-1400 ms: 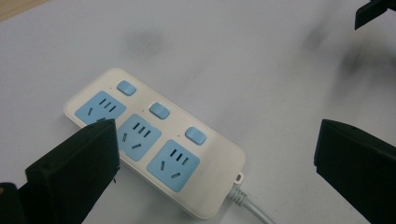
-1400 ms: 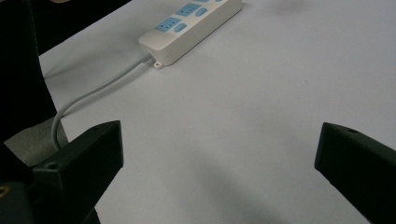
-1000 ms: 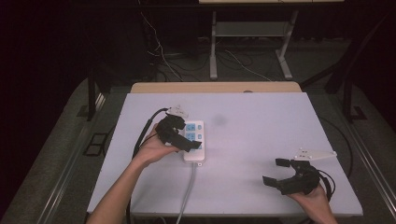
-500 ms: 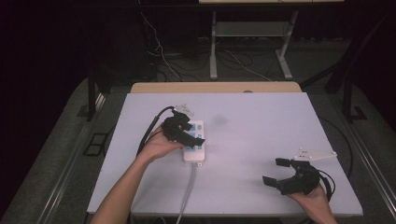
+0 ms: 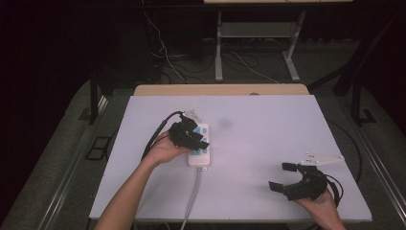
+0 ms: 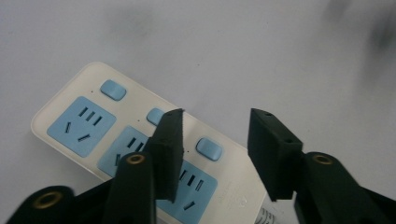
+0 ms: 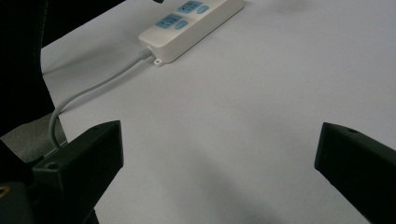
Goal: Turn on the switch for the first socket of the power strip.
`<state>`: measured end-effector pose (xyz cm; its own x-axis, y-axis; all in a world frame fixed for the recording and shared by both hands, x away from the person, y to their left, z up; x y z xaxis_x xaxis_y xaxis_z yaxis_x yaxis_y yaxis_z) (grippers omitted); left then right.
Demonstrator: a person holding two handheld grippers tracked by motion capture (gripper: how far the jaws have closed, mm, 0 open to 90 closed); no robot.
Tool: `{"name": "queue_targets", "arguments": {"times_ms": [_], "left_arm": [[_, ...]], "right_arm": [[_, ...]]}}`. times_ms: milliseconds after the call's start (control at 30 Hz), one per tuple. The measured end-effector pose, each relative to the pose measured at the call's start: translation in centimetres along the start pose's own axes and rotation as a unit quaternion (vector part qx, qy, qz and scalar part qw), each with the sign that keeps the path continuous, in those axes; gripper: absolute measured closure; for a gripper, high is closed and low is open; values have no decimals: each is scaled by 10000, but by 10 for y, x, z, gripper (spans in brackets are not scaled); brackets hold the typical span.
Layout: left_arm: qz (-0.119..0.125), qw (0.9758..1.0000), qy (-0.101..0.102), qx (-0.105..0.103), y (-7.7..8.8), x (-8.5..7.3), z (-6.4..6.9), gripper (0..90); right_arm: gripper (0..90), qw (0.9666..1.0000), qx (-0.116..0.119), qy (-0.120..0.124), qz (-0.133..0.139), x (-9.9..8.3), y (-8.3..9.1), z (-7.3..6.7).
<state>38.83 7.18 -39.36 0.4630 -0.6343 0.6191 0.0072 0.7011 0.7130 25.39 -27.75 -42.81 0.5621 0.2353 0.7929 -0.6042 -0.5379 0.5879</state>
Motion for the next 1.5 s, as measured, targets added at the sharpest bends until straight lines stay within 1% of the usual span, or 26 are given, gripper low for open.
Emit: {"name": "queue_targets", "arguments": {"times_ms": [33,67,100,133,167,200,267,367,500,700,767,833,1000,1067,1133,1267,1433,1500], "left_arm": [[-1,10000,10,2,-1,0,-1,601],[-29,10000,28,3,-2,0,-1,649],[-45,10000,25,15,-3,-1,-2,649],[-53,10000,24,16,-4,-1,-3,673],[-85,10000,27,5,-4,-1,-4,722],[-82,10000,39,2,-6,-1,-5,722],[-137,9999,50,-7,-8,-2,-6,771],[-169,9998,77,-79,-12,-2,-8,835],[-231,9997,79,-91,-17,-2,-8,881],[-388,9992,31,-8,-23,-3,-9,892],[-387,9992,63,-9,-25,-3,-10,892],[-453,9990,56,-14,-26,-3,-11,893],[-412,9990,166,-96,-27,-3,-12,893],[-433,9989,129,-112,-27,-5,-12,895],[-396,9991,96,-97,-28,-6,-12,897],[-367,9992,119,-91,-29,-8,-12,899],[-404,9991,137,-33,-30,-8,-12,900],[-344,9993,119,10,-30,-9,-11,900]], "right_arm": [[7,10000,-2,5,-3,0,0,0],[7,10000,-3,12,-5,0,0,0],[7,10000,-3,12,-5,0,0,0],[7,10000,-2,12,-7,0,0,0],[7,10000,-1,9,-5,0,0,0],[7,10000,-1,9,-5,0,0,0],[7,10000,0,13,-2,0,0,0],[7,10000,-2,6,-7,0,0,0],[7,10000,-3,17,-12,0,0,0],[7,10000,3,16,-2,0,0,0],[7,10000,2,18,-4,0,0,0],[7,10000,-2,15,7,0,0,0],[7,10000,-33,8,26,0,1,0],[7,9999,-78,23,96,1,2,0],[7,9998,-101,3,167,2,4,0],[7,9997,-129,1,206,2,5,0],[8,9996,-141,0,230,2,5,0],[7,9996,-139,0,230,2,5,-1]]}}
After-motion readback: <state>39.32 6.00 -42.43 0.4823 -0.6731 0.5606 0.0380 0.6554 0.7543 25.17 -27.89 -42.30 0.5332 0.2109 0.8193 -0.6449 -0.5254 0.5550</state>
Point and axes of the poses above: each handheld gripper's, and its own axes: y roughly backward along the jaws, x roughly out of its top, z roughly to its right, the point moved 2 cm from there along -y, roughly forward along the jaws, and after that the axes turned 15 degrees about -x, right-handed, at the moved point
